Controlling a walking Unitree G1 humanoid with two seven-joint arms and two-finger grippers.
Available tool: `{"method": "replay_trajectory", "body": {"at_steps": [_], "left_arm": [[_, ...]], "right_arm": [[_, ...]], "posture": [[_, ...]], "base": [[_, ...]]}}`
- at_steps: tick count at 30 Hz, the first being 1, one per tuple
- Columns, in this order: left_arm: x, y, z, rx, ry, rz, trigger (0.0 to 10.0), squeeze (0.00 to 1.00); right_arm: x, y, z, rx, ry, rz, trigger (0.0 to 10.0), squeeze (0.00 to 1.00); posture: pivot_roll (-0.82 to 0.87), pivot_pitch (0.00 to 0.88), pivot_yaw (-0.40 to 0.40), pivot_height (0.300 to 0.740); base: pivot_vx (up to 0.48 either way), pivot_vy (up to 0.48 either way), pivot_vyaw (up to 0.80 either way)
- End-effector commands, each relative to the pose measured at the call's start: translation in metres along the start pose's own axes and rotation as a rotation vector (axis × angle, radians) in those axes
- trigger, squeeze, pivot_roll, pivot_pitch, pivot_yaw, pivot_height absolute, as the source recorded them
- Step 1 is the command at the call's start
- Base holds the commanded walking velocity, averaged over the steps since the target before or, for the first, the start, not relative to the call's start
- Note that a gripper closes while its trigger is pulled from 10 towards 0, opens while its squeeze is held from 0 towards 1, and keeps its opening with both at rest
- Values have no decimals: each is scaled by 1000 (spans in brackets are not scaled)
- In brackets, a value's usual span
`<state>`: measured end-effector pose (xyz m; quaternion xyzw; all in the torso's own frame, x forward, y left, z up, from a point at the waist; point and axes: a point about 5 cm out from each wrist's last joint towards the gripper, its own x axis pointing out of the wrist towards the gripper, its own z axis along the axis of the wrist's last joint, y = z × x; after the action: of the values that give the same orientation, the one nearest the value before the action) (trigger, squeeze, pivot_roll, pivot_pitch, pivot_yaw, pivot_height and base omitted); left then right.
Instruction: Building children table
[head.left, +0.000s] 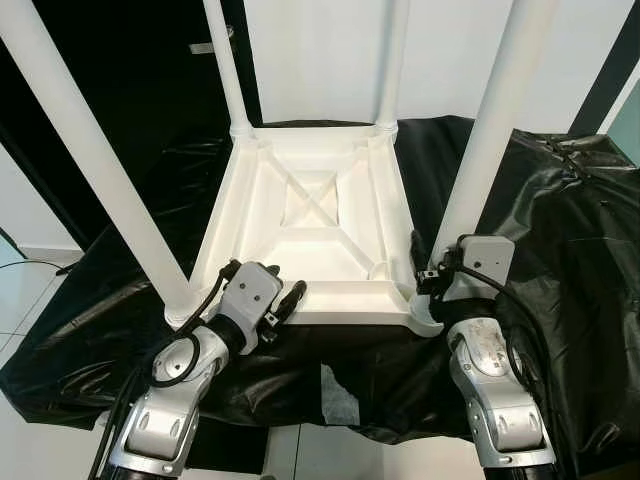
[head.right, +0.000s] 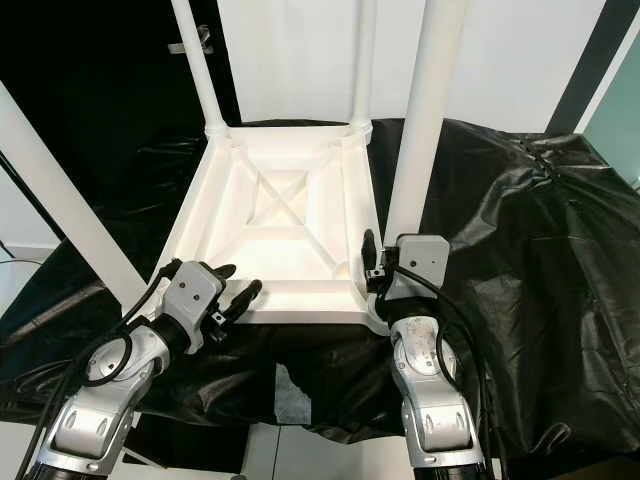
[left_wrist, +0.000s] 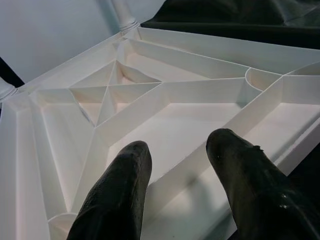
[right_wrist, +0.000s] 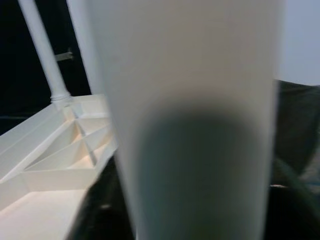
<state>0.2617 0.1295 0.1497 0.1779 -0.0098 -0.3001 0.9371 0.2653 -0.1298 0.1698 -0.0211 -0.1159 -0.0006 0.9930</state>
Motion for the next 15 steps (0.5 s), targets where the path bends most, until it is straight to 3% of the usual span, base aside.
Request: {"method": "replay_trajectory", "body": {"at_steps": [1, 4, 5, 9, 11, 12, 13, 15], "left_arm": [[-1, -2, -1, 16, 10, -3, 10000, 0], [-2, -2, -1, 18, 11, -4, 10000, 0], [-3, -3, -2, 27, 18, -14, 10000, 0], [-7, -9, -6, 102, 52, -45, 10000, 0], [-8, -11, -8, 99, 59, -60, 10000, 0], [-9, -13, -9, 74, 55, -61, 10000, 55], [-11, -16, -8, 48, 44, -79, 10000, 1000], [-12, -19, -8, 32, 36, -91, 10000, 1000]], "right_arm": [[1, 2, 3, 26, 0, 7, 8039, 0], [1, 3, 3, 30, 0, 6, 8039, 0], [1, 2, 3, 52, 7, -3, 10000, 0], [2, 1, 3, 147, 22, -17, 10000, 0], [2, 1, 3, 158, 26, -20, 10000, 0], [2, 0, 3, 166, 30, -24, 10000, 0], [2, -1, 2, 170, 34, -29, 10000, 0], [2, -2, 2, 173, 37, -32, 10000, 0]], "posture": [[61, 0, 17, 740], [61, 0, 17, 740], [64, 0, 16, 740], [66, 0, 13, 740], [66, 0, 12, 740], [65, 0, 11, 740], [66, 0, 11, 740], [66, 0, 11, 740]], "base": [[0, 0, 0], [0, 0, 0], [0, 0, 0], [0, 0, 0], [0, 0, 0], [0, 0, 0], [0, 0, 0], [0, 0, 0]]}}
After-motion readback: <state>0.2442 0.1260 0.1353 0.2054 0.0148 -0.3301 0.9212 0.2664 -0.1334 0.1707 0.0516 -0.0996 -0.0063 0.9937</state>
